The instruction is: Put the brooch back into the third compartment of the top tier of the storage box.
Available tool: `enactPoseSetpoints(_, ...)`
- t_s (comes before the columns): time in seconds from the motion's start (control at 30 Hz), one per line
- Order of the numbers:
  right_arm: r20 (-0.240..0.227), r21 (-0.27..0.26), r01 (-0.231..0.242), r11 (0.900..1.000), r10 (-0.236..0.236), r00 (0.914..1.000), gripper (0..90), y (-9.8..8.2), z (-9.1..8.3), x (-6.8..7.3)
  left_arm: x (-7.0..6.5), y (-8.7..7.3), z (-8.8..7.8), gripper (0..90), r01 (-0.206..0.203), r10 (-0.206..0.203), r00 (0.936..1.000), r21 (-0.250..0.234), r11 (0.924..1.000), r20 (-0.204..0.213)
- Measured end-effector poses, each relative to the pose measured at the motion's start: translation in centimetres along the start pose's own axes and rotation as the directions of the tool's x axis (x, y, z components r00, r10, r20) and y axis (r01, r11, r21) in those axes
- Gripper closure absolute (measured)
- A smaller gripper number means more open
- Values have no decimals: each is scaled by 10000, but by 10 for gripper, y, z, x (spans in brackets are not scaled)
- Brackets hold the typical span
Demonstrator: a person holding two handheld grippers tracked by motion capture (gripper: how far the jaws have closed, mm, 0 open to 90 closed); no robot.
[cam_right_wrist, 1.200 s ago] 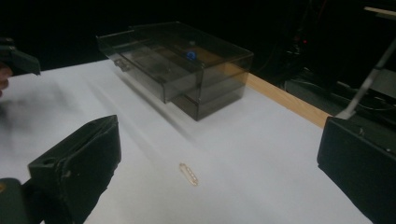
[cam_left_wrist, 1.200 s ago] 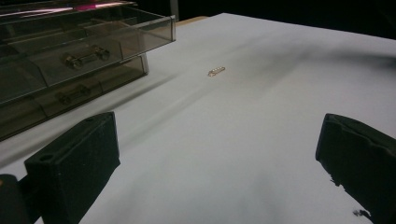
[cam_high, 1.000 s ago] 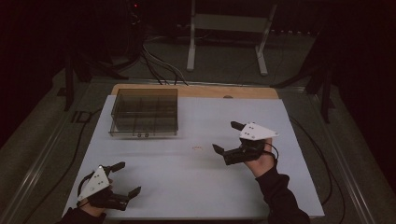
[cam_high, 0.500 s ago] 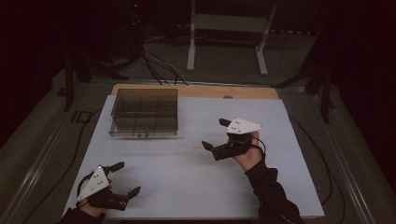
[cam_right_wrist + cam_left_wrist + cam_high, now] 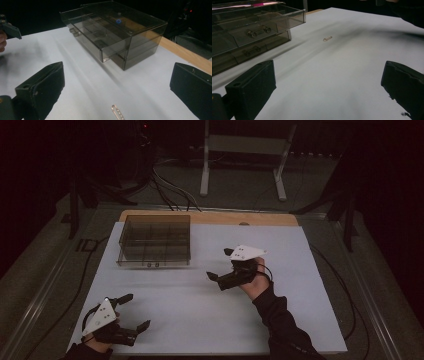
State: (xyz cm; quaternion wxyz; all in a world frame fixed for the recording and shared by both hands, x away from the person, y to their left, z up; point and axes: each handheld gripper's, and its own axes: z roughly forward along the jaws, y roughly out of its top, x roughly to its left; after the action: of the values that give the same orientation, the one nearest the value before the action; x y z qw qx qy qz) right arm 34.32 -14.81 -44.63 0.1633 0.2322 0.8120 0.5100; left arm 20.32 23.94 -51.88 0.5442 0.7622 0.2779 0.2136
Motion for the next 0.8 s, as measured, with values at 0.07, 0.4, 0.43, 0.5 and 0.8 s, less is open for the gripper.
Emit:
enactPoseSetpoints(0.07,-66,44,-69,10000,69,10000,0,-1,4,-1,0,0,0,6,11,-10,10000,-60,10000,31)
enactPoseSetpoints(0.4,-327,407,-391,9984,404,9986,0,-2,27,-5,0,0,-1,6,10,-10,10000,-38,10000,37)
enactPoseSetpoints(0.43,-343,452,-403,9982,418,9985,0,-2,29,-5,0,0,-1,6,5,-5,10000,-56,10000,39)
enactPoseSetpoints(0.5,-358,499,-409,9979,428,9984,0,-3,33,-6,0,0,-1,6,17,-17,10000,-36,10000,27)
enactPoseSetpoints(0.8,-451,545,-547,9970,572,9973,0,-7,48,-11,0,0,-1,6,27,-26,10000,-89,10000,37)
